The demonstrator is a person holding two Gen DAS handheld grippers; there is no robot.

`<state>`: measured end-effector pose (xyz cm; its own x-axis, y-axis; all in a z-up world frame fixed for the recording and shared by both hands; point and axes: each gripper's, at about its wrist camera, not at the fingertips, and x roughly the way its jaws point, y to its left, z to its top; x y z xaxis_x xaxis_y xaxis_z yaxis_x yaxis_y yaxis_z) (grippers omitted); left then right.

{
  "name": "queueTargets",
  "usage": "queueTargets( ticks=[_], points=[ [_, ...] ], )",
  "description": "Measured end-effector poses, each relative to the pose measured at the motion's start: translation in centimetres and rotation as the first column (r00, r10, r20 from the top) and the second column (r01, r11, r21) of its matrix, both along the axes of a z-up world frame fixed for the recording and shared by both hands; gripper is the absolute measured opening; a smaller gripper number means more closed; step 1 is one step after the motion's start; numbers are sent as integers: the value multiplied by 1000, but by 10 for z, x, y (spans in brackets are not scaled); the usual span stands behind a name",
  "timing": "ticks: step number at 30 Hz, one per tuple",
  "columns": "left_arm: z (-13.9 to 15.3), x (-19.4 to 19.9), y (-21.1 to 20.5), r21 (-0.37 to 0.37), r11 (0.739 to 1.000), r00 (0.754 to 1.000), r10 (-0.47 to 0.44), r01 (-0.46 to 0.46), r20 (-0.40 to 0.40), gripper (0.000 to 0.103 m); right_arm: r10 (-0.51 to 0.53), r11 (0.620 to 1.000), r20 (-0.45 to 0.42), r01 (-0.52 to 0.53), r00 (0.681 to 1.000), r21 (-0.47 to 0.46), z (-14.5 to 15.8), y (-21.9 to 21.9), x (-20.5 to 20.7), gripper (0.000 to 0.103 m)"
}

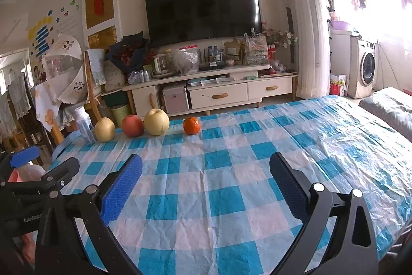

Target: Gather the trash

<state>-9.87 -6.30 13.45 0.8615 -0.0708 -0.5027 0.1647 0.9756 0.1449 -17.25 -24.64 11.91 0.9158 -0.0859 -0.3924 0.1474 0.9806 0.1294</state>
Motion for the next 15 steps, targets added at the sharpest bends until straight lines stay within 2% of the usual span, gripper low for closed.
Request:
queueTargets(
  ticks=[15],
  points=[
    [-12, 8, 13, -8, 999, 999, 32, -32, -25, 99, 40, 999, -21, -40, 999, -21, -4, 15, 12, 98]
  ],
)
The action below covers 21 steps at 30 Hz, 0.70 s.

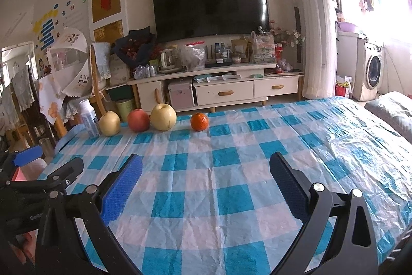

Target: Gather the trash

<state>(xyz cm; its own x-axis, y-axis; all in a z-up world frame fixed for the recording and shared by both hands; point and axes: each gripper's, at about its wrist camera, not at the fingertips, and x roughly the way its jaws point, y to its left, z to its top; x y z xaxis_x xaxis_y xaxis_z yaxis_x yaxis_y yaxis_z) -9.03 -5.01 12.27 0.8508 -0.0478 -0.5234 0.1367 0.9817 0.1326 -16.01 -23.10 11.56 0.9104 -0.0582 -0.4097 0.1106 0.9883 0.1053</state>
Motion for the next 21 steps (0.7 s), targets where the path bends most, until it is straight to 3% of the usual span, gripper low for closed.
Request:
queueTargets(
  ticks=[8, 12, 21],
  points=[
    [-13, 10, 8, -7, 1000, 1000, 17, -17, -22, 99, 17, 1000, -34, -17, 999, -10, -6, 8, 10, 98],
    [-28, 26, 23, -71, 997, 995, 34, -41, -94, 99, 27, 999, -73, -28, 997, -20, -13, 15, 22, 98],
    [-84, 67, 42, -33, 991, 954, 115, -129, -277, 99, 36, 997, -261, -52, 965, -54, -51, 35, 62, 98]
  ],
)
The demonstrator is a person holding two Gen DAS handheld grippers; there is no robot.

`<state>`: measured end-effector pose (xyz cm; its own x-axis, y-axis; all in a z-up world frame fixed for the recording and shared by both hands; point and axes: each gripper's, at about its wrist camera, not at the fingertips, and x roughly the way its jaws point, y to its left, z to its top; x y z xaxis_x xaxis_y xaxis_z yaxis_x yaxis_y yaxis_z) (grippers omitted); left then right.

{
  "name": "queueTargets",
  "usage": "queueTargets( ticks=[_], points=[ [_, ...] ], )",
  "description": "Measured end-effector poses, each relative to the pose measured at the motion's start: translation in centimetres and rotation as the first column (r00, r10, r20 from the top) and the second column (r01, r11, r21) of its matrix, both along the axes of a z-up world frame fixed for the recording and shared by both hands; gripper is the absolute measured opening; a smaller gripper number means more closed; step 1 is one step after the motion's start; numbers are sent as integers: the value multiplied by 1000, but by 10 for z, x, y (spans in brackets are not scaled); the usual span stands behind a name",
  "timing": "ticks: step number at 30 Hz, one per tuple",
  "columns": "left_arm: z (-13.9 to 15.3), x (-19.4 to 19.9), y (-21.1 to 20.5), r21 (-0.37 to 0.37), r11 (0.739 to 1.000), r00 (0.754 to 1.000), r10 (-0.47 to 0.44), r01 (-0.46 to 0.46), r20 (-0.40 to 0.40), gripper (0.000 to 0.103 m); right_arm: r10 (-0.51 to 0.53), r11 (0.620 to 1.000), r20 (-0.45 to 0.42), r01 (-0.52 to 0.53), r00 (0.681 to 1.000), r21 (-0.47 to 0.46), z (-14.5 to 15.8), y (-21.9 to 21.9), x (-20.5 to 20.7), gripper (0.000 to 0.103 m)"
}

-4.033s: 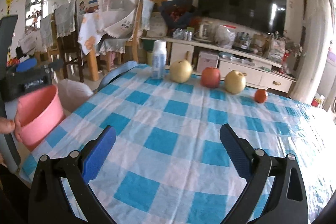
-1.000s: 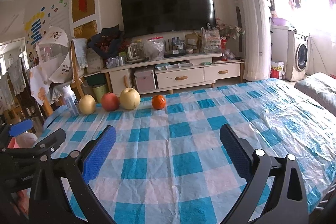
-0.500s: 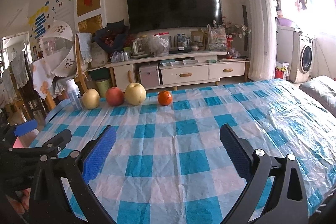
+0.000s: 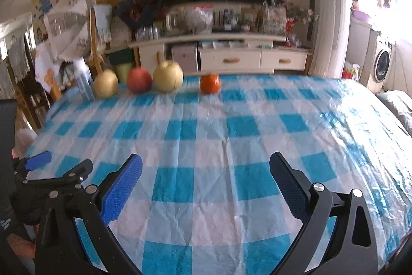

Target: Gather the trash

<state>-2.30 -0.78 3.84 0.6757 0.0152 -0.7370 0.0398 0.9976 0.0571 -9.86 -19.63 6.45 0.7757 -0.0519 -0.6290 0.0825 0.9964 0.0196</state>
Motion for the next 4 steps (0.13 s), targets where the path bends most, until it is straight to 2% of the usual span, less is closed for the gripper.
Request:
queueTargets(
  ticks=[4],
  points=[
    [-19, 15, 9, -25, 999, 997, 31, -32, -66, 99, 7, 999, -94, -11, 996, -38, -21, 12, 18, 98]
  ],
)
